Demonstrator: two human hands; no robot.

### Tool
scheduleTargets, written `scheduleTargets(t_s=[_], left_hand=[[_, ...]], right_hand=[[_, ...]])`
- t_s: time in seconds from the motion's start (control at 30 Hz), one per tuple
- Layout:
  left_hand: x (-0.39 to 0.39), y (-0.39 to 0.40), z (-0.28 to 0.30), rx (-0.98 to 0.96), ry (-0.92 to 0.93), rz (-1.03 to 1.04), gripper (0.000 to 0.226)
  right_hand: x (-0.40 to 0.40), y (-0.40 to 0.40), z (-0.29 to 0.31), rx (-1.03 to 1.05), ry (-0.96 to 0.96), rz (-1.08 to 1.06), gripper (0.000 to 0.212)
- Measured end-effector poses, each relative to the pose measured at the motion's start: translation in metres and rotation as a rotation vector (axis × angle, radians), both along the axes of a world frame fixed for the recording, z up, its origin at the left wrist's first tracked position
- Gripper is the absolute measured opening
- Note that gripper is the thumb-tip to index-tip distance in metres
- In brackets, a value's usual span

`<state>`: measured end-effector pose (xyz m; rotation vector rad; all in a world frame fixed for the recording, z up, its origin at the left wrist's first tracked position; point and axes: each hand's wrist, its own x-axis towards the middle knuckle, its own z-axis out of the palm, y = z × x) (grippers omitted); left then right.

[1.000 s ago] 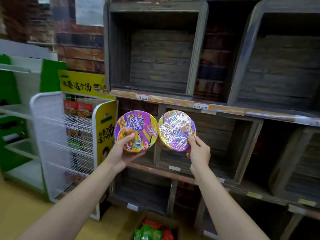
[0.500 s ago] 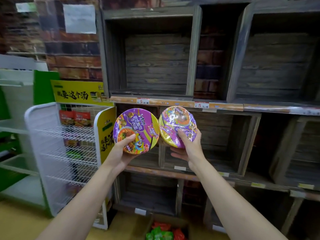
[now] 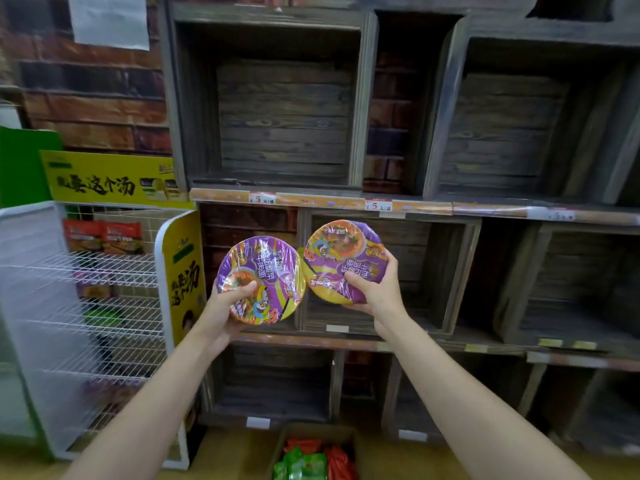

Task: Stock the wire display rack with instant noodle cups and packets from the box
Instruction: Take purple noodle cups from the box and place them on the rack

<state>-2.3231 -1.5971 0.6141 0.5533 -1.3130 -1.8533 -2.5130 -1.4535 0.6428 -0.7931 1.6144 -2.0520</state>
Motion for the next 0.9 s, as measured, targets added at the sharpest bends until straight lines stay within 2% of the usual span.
scheduleTargets(t_s=[0.27,0.4,0.57,0.77,0.9], left_hand=[[0.015,-0.006,-0.011,0.065,0.022,-0.043,0.034],[0.031,-0.013,-0.014,0.081,0.009,-0.061,0.042],[0.052,-0.019,-0.019,0.153,0.029,-0.044,0.015],[0.085,-0.04,-0.044,0.247,-0.035,0.05,0.026],[0.109,-0.064,-0.063,0.327,-0.086,0.17,0.041]], right_hand=[[0.016,-0.01,-0.009,0.053,-0.047,-0.015,0.066],[0.031,-0.018,-0.012,0.061,-0.074,0.002,0.063],[0.058,-0.037,-0.026,0.101,-0.134,0.027,0.059],[0.085,-0.067,-0.048,0.181,-0.173,0.031,0.056],[0.104,-0.097,-0.057,0.285,-0.209,0.131,0.051]])
